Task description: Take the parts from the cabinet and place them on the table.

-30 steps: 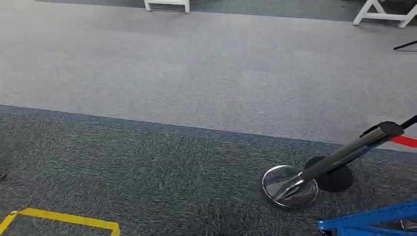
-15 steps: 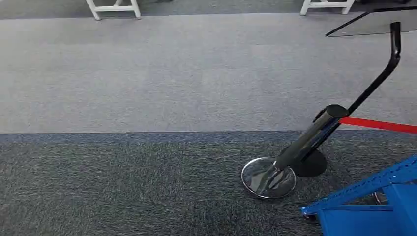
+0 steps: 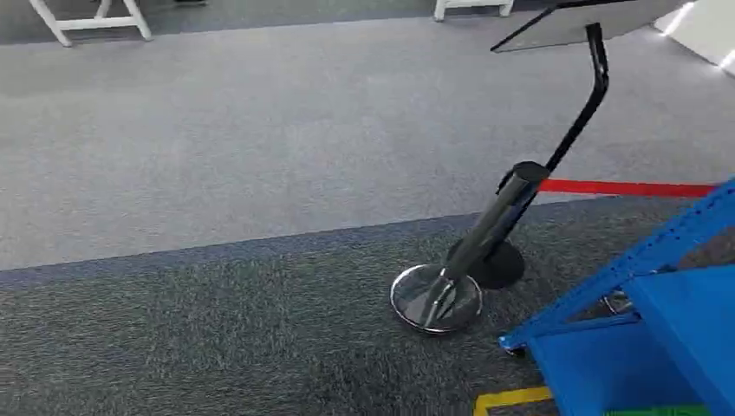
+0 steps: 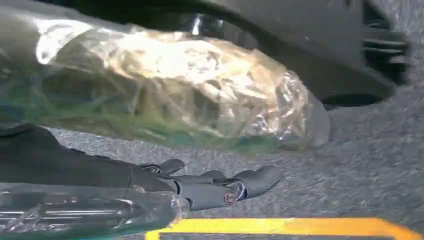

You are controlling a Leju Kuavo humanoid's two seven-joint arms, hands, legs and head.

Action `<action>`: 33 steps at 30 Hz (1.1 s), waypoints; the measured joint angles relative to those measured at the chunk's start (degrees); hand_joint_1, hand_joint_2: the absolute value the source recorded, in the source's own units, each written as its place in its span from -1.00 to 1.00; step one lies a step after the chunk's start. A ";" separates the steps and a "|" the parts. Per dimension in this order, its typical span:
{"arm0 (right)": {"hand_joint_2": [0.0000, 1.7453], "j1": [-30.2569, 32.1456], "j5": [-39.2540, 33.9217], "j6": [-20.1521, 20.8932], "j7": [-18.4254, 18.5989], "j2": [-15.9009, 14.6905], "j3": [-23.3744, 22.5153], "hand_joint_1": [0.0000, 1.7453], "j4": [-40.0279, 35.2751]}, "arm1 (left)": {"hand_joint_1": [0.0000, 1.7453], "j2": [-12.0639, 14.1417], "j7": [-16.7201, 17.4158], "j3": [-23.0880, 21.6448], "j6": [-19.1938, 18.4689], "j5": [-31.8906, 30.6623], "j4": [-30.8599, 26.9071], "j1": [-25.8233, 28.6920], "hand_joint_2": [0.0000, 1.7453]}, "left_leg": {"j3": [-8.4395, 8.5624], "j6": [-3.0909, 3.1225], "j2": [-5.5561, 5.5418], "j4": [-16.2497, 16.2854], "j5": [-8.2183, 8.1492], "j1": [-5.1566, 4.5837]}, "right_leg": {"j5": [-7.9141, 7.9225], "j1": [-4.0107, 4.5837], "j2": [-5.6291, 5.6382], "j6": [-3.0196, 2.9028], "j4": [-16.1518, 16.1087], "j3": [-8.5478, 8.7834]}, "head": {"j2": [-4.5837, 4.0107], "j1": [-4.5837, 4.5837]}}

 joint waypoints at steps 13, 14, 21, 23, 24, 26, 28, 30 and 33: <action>-1.00 0.15 0.13 -0.87 4.06 -1.79 -0.11 -1.00 -0.02 | -1.00 0.61 -1.27 0.04 -0.77 -2.25 0.00 -0.45 -1.00 | -6.73 -2.49 0.66 17.93 -9.34 -0.03 | 6.40 0.08 1.69 -2.65 -11.74 7.57 | 0.00 -0.92; -1.00 0.26 0.11 -0.83 4.06 -1.86 -0.11 -1.00 -0.02 | -1.00 0.63 -1.33 0.04 -0.83 -2.36 0.00 -0.42 -1.00 | -6.07 -2.29 0.55 16.01 -7.24 -0.03 | 6.40 0.14 2.53 -2.64 -11.71 7.65 | 0.00 -0.96; -1.00 0.16 0.04 -0.42 4.00 -2.03 -0.13 -1.00 -0.02 | -1.00 0.90 -1.90 0.04 -0.83 -2.45 0.00 -0.78 -1.00 | -0.13 -1.20 -3.88 0.90 -0.76 -0.02 | 6.88 -0.15 7.23 -0.94 -11.73 6.38 | 0.00 -0.98; -1.00 0.37 0.04 -0.31 4.00 -2.21 -0.13 -1.00 -0.02 | -1.00 1.03 -1.92 0.09 -0.81 -2.38 0.00 -0.81 -1.00 | 0.29 -0.47 -2.13 -0.17 -0.20 0.33 | 5.93 -0.01 4.27 -0.57 -10.47 5.52 | 0.00 -0.92; -1.00 0.33 0.04 -0.15 3.98 -2.21 -0.15 -1.00 -0.02 | -1.00 1.01 -2.18 0.09 -0.81 -2.29 0.00 -0.76 -1.00 | 0.29 -0.08 -1.49 -0.26 -0.25 0.22 | 3.85 0.10 1.48 -0.34 -7.71 4.15 | 0.00 -0.46; -1.00 -0.17 0.02 0.02 3.89 -2.25 -0.15 -1.00 -0.02 | -1.00 0.96 -2.43 0.13 -0.85 -1.97 0.00 -0.51 -1.00 | 0.28 0.12 0.41 -0.21 -0.35 -0.07 | -0.93 0.03 -0.04 0.09 1.53 -0.40 | 0.00 -0.48; -1.00 -0.19 0.02 0.09 3.82 -2.25 -0.15 -1.00 -0.02 | -1.00 0.96 -2.82 0.31 -1.01 -1.75 0.00 -0.46 -1.00 | 0.31 0.18 2.41 -0.17 -0.50 -0.15 | -2.28 -0.15 -0.28 0.44 7.37 -3.24 | 0.00 -0.46; -1.00 0.06 0.00 0.07 3.82 -2.34 -0.15 -1.00 -0.02 | -1.00 0.94 -3.08 0.35 -1.03 -1.57 0.00 -0.60 -1.00 | 0.56 0.02 3.67 -0.15 -0.74 -0.16 | 1.57 -0.21 -0.81 0.51 1.75 -0.19 | 0.00 -0.41; -1.00 -0.29 0.00 0.07 3.78 -2.47 -0.17 -1.00 -0.02 | -1.00 0.81 -3.10 0.39 -1.03 -1.49 0.00 -0.58 -1.00 | 1.17 -0.87 5.38 0.20 -1.56 -0.77 | 5.72 0.23 -5.64 -0.17 -11.40 7.07 | 0.00 -0.39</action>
